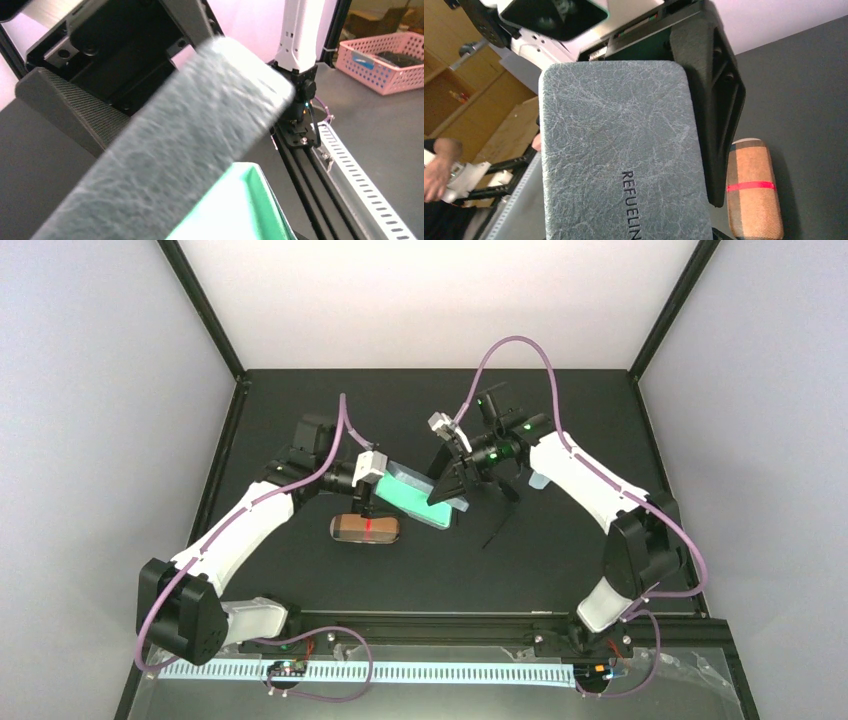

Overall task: Organize the sunglasses
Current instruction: Open the sunglasses case.

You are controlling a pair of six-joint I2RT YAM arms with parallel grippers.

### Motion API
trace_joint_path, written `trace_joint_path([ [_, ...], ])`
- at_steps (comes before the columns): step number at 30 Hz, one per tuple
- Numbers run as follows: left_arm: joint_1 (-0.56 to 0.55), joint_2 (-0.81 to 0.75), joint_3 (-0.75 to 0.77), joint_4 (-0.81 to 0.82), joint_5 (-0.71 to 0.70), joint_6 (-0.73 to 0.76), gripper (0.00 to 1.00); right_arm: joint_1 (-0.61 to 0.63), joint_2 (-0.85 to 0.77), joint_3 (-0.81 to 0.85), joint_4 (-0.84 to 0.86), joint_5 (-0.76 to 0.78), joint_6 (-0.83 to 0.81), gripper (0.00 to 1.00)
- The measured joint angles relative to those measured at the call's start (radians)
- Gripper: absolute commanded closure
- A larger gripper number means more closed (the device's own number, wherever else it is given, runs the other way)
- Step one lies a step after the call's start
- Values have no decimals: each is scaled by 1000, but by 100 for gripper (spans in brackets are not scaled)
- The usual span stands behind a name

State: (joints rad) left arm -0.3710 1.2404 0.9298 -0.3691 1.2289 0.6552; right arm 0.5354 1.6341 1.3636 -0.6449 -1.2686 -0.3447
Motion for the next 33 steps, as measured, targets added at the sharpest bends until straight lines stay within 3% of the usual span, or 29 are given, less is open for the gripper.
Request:
trace_joint_path([
  [6, -3, 0, 2, -19, -3, 94, 98, -29, 5, 34, -61, -29, 25, 23],
  [17, -33, 5, -19, 19, 2, -2, 98, -80, -11, 85, -180, 126, -57, 18],
  [23, -39, 25, -37, 172, -18, -183, 98, -75, -53, 55, -181, 225, -102, 24],
  [29, -39, 94, -42, 302, -25, -348, 99, -29, -164, -35, -99, 395, -93, 49],
  [33, -42, 115, -43, 330, -23, -393, 98, -14, -209, -67, -33, 493, -72, 58],
])
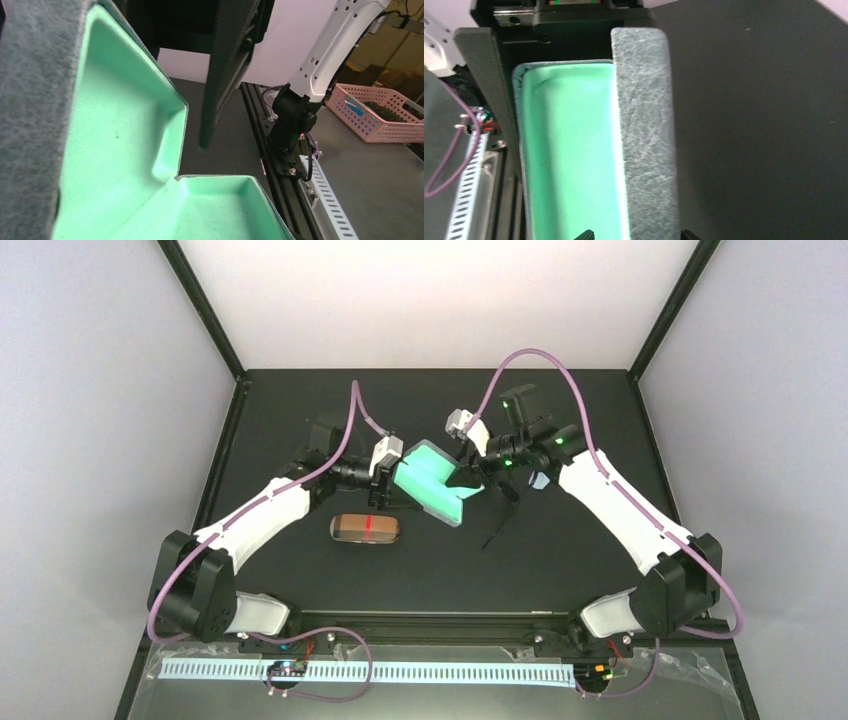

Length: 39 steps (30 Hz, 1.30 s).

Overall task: Organize the sunglasses
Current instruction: Open the sunglasses case, then place the sunglasses case at the center of the board.

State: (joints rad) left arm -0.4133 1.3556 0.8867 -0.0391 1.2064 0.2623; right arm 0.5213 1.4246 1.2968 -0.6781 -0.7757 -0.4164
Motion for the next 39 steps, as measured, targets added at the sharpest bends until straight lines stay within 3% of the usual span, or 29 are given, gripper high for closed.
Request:
trace_joint_path([
  [15, 0, 4, -2, 31, -1, -43, 98, 27, -16, -15, 74, 133, 0, 89],
  [19, 0, 8, -2, 34, 9, -59, 93, 28, -18, -15, 74, 148, -15, 95],
  [23, 0, 13, -2, 41, 9, -61, 79, 28, -18, -15, 73, 151, -27, 99],
  [32, -2, 21, -2, 48, 13, -54, 27, 29, -29, -15, 50, 170, -50, 99],
  [39, -4, 21, -2, 35, 3, -18, 2, 28, -34, -14, 2, 183, -81, 99],
])
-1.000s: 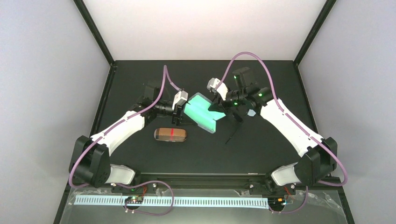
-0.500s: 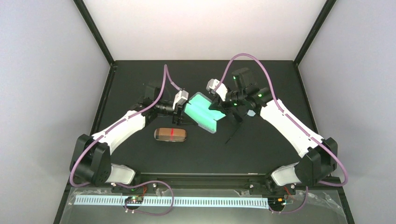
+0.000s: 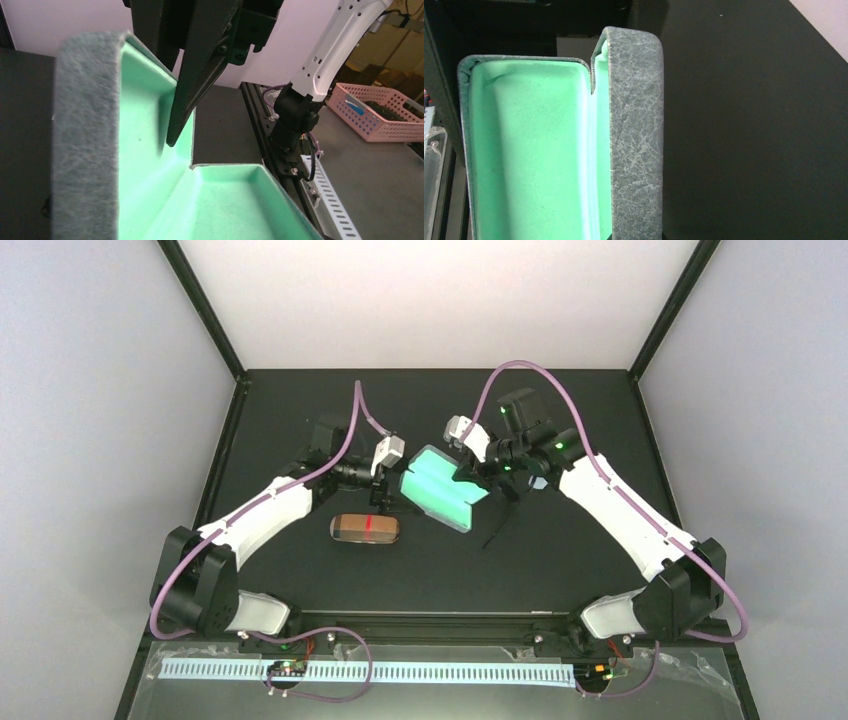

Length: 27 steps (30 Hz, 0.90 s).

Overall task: Organize the sunglasses
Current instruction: Place the sunglasses case at the center of the board.

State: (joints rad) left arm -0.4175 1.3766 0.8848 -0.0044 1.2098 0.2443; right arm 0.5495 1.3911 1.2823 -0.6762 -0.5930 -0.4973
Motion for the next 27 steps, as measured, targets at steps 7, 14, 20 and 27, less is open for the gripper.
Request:
trace_joint_path([
  [7, 0, -1, -2, -22, -11, 43, 1, 0, -16, 0, -34, 21, -23, 99],
  [14, 45, -32, -2, -87, -14, 138, 1, 0, -32, -53, -43, 82, -69, 99],
  [20, 163, -62, 11, -114, -7, 142, 1, 13, -31, -113, -59, 149, -104, 99],
  [27, 247, -62, 103, -123, -119, 42, 1, 134, 7, -180, -25, 235, -111, 99],
])
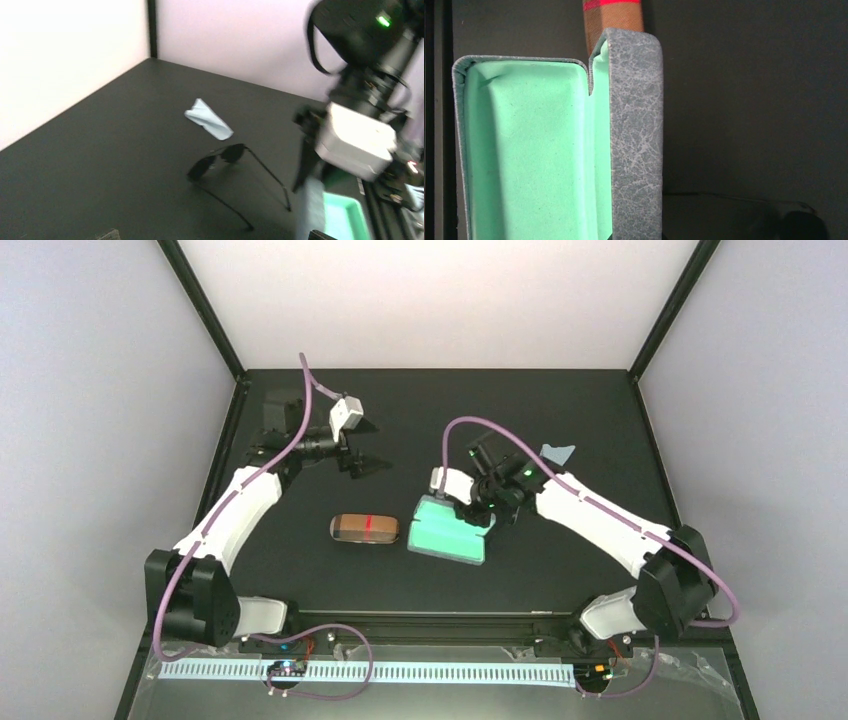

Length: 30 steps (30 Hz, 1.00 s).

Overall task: Organize the sunglasses
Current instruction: Place the sunglasses case at the center of the board.

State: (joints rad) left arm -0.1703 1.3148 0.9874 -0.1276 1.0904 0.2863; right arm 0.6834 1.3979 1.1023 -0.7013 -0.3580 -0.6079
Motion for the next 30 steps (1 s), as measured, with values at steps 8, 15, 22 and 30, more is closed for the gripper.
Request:
trace_joint_path([
  [8, 47, -6, 20, 1, -193, -72, 1, 116, 141, -18, 54, 105, 19, 98],
  [15, 57, -6, 20, 2, -287, -105, 1, 210, 260, 24, 80, 197, 58, 98],
  [22, 77, -6, 20, 1, -364, -126, 1, 274, 323, 94, 84, 245, 84, 98],
  [30, 96, -6, 20, 1, -417, -153, 1, 343, 387, 143, 85, 282, 88, 98],
])
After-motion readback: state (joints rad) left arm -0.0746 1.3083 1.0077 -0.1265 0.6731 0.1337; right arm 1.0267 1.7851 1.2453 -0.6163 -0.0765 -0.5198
